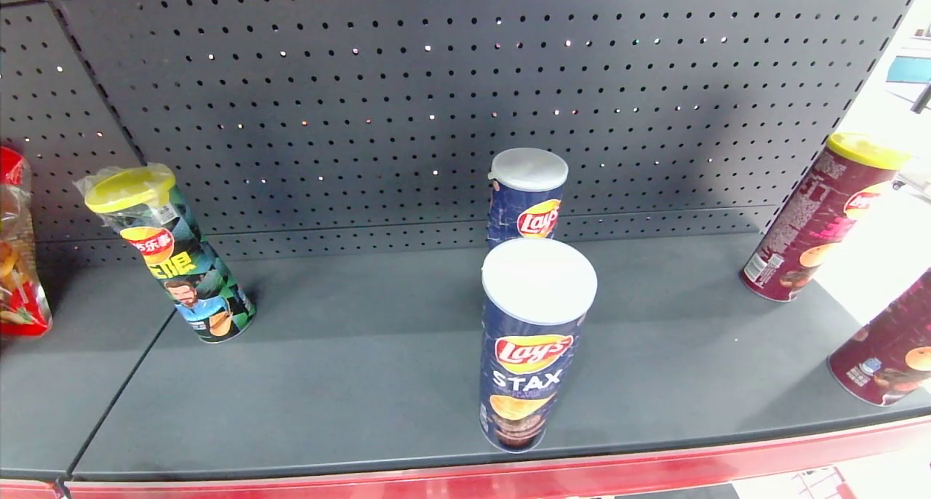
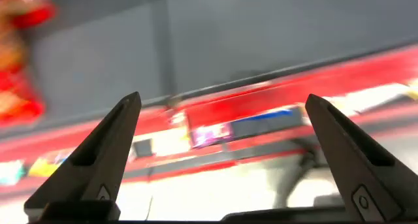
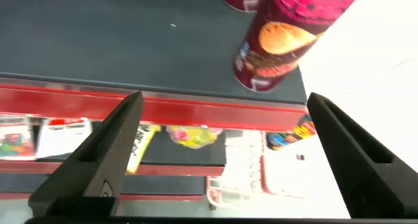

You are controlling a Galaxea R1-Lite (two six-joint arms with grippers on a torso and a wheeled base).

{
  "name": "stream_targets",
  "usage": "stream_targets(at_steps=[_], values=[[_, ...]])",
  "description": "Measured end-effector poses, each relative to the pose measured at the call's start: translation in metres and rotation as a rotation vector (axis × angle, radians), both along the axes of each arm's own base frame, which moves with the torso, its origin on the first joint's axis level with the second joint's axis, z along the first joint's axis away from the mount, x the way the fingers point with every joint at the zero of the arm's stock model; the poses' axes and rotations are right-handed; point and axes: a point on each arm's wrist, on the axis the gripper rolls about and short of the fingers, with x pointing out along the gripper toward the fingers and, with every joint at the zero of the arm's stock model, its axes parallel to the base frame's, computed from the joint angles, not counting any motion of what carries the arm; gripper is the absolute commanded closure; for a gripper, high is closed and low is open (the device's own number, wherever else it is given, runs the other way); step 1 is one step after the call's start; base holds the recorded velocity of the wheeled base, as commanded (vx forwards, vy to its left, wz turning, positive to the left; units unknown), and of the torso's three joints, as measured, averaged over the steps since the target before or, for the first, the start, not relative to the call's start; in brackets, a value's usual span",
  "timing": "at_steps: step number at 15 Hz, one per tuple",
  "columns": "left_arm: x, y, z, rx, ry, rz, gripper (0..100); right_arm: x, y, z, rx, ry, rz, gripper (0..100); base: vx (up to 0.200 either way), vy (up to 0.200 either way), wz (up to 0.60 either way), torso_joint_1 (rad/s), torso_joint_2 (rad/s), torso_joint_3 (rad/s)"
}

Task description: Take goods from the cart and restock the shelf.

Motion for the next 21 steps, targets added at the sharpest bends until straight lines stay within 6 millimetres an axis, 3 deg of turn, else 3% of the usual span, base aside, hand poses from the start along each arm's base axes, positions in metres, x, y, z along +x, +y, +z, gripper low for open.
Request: stream_targets(at_steps=[4, 10, 13, 21], values=[[-0.008, 0.003, -0.007, 0.005, -0.002, 0.185, 0, -0.004, -0.001, -0.008, -0.008, -0.004, -0.034, 0, 0.000, 0.000, 0.00, 0.000, 0.00, 0.000], [-0.018, 0.002, -0.038, -0.053, -0.170, 0.146, 0, -0.005, -0.001, -0.013, -0.021, 0.008, -0.021, 0, 0.000, 0.000, 0.00, 0.000, 0.00, 0.000], [-0.013, 0.002, -0.030, 0.058, -0.231, 0.082, 0, -0.002, -0.001, -0.009, -0.022, 0.013, -0.029, 0, 0.000, 0.000, 0.00, 0.000, 0.00, 0.000], [-0.008, 0.001, -0.028, 0.082, -0.215, 0.062, 0, 0.000, -0.001, -0.011, -0.025, 0.033, -0.042, 0, -0.025, 0.000, 0.00, 0.000, 0.00, 0.000]])
